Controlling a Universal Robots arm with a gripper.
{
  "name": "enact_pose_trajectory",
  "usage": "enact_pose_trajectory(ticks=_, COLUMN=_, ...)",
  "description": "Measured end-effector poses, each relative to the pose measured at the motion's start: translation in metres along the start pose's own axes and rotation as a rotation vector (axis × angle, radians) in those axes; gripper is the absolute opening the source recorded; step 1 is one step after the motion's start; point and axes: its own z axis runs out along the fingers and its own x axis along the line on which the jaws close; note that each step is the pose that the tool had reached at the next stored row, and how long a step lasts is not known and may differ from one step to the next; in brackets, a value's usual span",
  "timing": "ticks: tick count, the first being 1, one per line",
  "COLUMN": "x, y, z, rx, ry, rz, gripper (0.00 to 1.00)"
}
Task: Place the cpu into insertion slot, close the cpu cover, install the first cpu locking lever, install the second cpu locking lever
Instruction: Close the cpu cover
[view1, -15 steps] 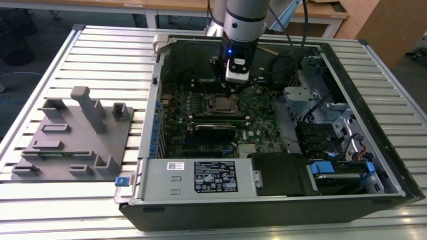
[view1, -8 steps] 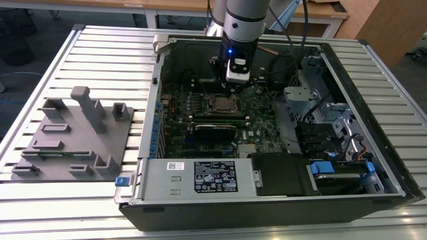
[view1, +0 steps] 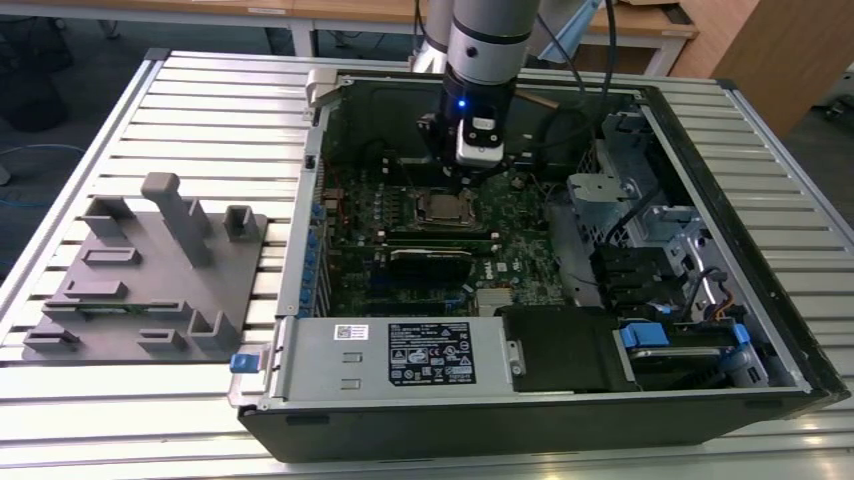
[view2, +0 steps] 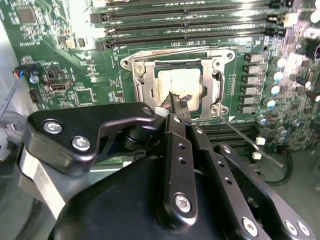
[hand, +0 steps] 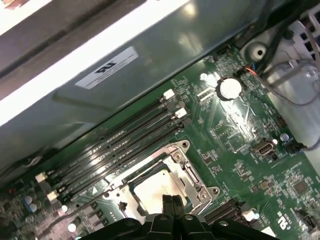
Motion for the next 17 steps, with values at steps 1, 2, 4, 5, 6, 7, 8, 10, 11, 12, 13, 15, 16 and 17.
enact_pose_trajectory(ticks=1, x=0.0, y=0.0, z=0.0001, rx=0.0002, ry=-0.0003, rz=-0.016, gripper=0.1)
enact_pose_trajectory(ticks=2, x=0.0, y=0.0, z=0.0002, rx=0.0004, ry=-0.0005, rz=-0.032, gripper=0.1)
enact_pose_trajectory(ticks=4, x=0.0, y=0.0, z=0.0004, rx=0.001, ry=-0.001, rz=-0.066, gripper=0.1)
enact_pose_trajectory(ticks=5, x=0.0, y=0.0, z=0.0005, rx=0.0013, ry=-0.0013, rz=-0.082, gripper=0.1)
enact_pose_trajectory(ticks=6, x=0.0, y=0.0, z=0.0007, rx=0.0015, ry=-0.0015, rz=-0.101, gripper=0.1)
enact_pose_trajectory(ticks=7, x=0.0, y=0.0, z=0.0008, rx=0.0015, ry=-0.0017, rz=-0.118, gripper=0.1)
enact_pose_trajectory(ticks=8, x=0.0, y=0.0, z=0.001, rx=0.0016, ry=-0.0019, rz=-0.136, gripper=0.1)
enact_pose_trajectory(ticks=10, x=0.0, y=0.0, z=0.0013, rx=0.0019, ry=-0.0023, rz=-0.17, gripper=0.1)
enact_pose_trajectory(ticks=11, x=0.0, y=0.0, z=0.0015, rx=0.0022, ry=-0.0025, rz=-0.187, gripper=0.1)
enact_pose_trajectory(ticks=12, x=0.0, y=0.0, z=0.0016, rx=0.0025, ry=-0.0028, rz=-0.205, gripper=0.1)
enact_pose_trajectory(ticks=13, x=0.0, y=0.0, z=0.0017, rx=0.0029, ry=-0.0031, rz=-0.224, gripper=0.1)
enact_pose_trajectory(ticks=15, x=0.0, y=0.0, z=0.0019, rx=0.0034, ry=-0.0036, rz=-0.259, gripper=0.1)
enact_pose_trajectory(ticks=16, x=0.0, y=0.0, z=0.0019, rx=0.0037, ry=-0.0039, rz=-0.276, gripper=0.1)
enact_pose_trajectory(ticks=17, x=0.0, y=0.0, z=0.002, rx=0.004, ry=-0.0042, rz=-0.293, gripper=0.1)
